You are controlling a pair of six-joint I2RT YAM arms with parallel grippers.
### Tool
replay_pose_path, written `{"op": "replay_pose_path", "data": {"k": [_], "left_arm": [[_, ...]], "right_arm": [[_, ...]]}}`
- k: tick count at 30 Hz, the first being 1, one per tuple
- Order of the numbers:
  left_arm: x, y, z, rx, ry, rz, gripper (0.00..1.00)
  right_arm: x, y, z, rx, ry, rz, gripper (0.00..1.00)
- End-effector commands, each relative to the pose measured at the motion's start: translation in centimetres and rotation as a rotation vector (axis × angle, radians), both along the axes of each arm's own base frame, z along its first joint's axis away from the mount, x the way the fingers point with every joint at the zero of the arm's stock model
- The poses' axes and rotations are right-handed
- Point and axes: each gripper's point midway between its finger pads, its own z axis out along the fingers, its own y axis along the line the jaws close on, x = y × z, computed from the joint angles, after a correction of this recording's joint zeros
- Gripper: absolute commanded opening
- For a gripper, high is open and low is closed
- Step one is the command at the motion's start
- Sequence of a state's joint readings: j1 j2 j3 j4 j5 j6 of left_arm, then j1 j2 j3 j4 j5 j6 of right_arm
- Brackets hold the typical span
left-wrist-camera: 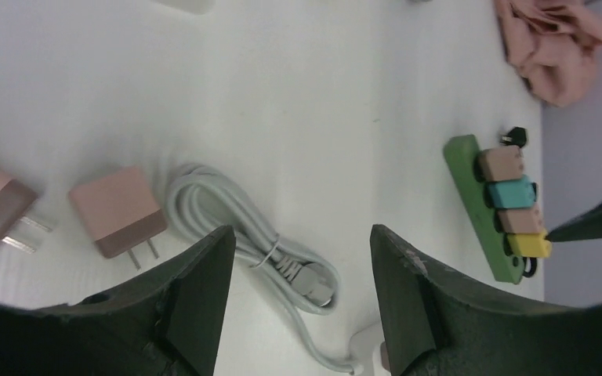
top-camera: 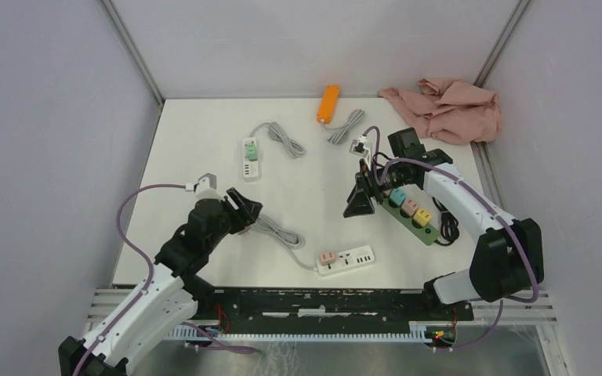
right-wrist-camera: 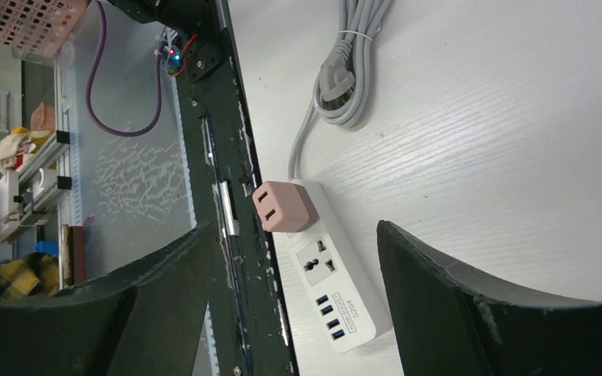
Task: Pull the plug off the socket
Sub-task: Place the plug at the center of the board.
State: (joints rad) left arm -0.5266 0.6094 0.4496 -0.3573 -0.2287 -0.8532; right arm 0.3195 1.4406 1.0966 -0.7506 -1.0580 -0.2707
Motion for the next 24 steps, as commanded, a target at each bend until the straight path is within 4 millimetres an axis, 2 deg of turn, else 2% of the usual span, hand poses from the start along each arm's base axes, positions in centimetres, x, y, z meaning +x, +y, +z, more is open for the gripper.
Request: {"op": "replay_pose_path", "data": {"k": [1,9,24], "left_arm": [[-0.5,-3.8,3.4,-0.08,-0.158,-0.246,0.72],[-1.8,-7.1,4.8,-0.185,-0.277,-0.448,0.73],[-3.7,-9.0,5.6,-0.328,-0.45,-0.589,0.79]], "right_arm": [[-0.2,0.1,2.3,0.058,-0.134,0.063,0.8],[-0.8,-0.1,2.3,0.072,-0.153,0.102,0.8],[-1.5,-0.4,2.3,0.074,-0.203,0.144,0.8]]}}
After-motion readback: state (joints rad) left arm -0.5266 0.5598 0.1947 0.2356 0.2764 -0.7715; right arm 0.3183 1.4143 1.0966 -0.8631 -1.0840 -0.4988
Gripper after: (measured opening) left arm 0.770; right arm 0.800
